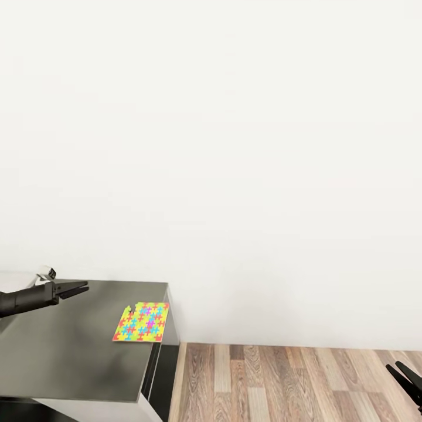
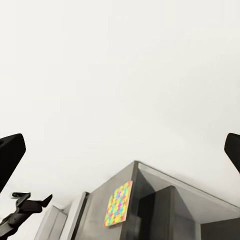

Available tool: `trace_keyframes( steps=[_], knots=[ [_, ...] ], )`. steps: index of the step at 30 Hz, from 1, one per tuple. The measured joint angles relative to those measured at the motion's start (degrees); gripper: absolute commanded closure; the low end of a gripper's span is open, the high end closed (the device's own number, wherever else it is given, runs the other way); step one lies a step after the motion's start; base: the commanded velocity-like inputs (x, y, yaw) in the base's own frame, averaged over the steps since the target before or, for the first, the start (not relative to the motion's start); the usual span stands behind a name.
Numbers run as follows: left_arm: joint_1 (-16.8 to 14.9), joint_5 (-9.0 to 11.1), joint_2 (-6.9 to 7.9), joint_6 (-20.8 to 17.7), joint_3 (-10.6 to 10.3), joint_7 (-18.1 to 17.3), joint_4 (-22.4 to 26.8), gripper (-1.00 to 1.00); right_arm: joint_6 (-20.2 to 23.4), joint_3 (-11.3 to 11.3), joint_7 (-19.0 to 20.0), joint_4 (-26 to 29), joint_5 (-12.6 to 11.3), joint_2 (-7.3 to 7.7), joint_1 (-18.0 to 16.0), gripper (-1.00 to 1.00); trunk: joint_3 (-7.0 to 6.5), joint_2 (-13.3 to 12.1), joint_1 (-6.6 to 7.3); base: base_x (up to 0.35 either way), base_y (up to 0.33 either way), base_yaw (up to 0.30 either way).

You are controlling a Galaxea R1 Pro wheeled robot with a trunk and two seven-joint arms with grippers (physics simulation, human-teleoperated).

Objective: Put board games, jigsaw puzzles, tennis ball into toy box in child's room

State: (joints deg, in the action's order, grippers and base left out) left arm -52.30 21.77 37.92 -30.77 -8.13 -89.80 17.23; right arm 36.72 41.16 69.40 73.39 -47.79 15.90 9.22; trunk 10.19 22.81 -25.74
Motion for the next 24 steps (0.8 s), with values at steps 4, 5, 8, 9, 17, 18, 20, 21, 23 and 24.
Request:
trace_keyframes(
  steps=[4, 5, 8, 9, 17, 18, 20, 21, 23, 24],
  knots=[
    [0.0, 0.0, -0.01, 0.0, 0.0, 0.0, 0.0, -1.00, 0.0, 0.0, 0.0, 0.0, 0.0, -0.03, 0.0, -1.00, -0.37, 0.0, 0.00, 0.000, 0.000, 0.000],
    [0.0, 0.0, -0.04, 0.0, 0.0, 0.0, 0.0, -1.00, 0.0, 0.0, 0.0, 0.0, 0.0, -0.04, 0.0, -1.00, -0.47, 0.0, 0.00, 0.000, 0.000, 0.000],
    [0.0, 0.0, -0.13, 0.0, -0.1, 0.0, 0.0, -1.00, 0.0, 0.0, 0.0, 0.0, 0.0, -0.07, 0.0, -1.00, -0.75, 0.0, 0.00, 0.000, 0.000, 0.000],
    [0.0, 0.0, -0.14, 0.0, -0.1, 0.0, 0.0, -1.00, 0.0, 0.0, 0.0, 0.0, 0.0, -0.06, 0.0, -1.00, -0.84, 0.0, 0.00, 0.000, 0.000, 0.000],
    [0.0, 0.0, -0.18, 0.0, -0.1, 0.0, 0.0, -1.00, 0.0, 0.0, 0.0, 0.0, 0.0, -0.05, 0.0, -1.00, -1.59, 0.0, 0.00, 0.000, 0.000, 0.000],
    [0.0, 0.0, -0.18, 0.0, -0.1, 0.0, 0.0, -1.00, 0.0, 0.0, 0.0, 0.0, 0.0, -0.04, 0.0, -1.00, -1.68, 0.0, 0.00, 0.000, 0.000, 0.000],
    [0.0, 0.0, -0.19, 0.0, -0.1, 0.0, 0.0, -1.00, 0.0, 0.0, 0.0, -0.1, 0.0, -0.01, 0.0, -1.00, -1.87, 0.0, 0.00, 0.000, 0.000, 0.000],
    [0.1, 0.0, -0.19, 0.0, -0.1, 0.0, 0.0, -1.00, 0.0, 0.0, 0.0, -0.1, 0.0, -0.01, 0.0, -1.00, -1.96, 0.0, 0.00, 0.000, 0.000, 0.000],
    [0.0, 0.0, -0.19, 0.0, -0.1, 0.0, 0.0, -1.00, 0.0, 0.0, 0.0, 0.0, 0.0, -0.01, 0.0, -1.00, -2.15, 0.0, 0.00, 0.000, 0.000, 0.000],
    [0.1, 0.0, -0.19, 0.0, -0.1, 0.0, 0.0, -1.00, 0.0, 0.0, 0.0, 0.0, 0.0, -0.01, 0.0, -1.00, -2.24, 0.0, 0.00, 0.000, 0.000, 0.000]
  ],
)
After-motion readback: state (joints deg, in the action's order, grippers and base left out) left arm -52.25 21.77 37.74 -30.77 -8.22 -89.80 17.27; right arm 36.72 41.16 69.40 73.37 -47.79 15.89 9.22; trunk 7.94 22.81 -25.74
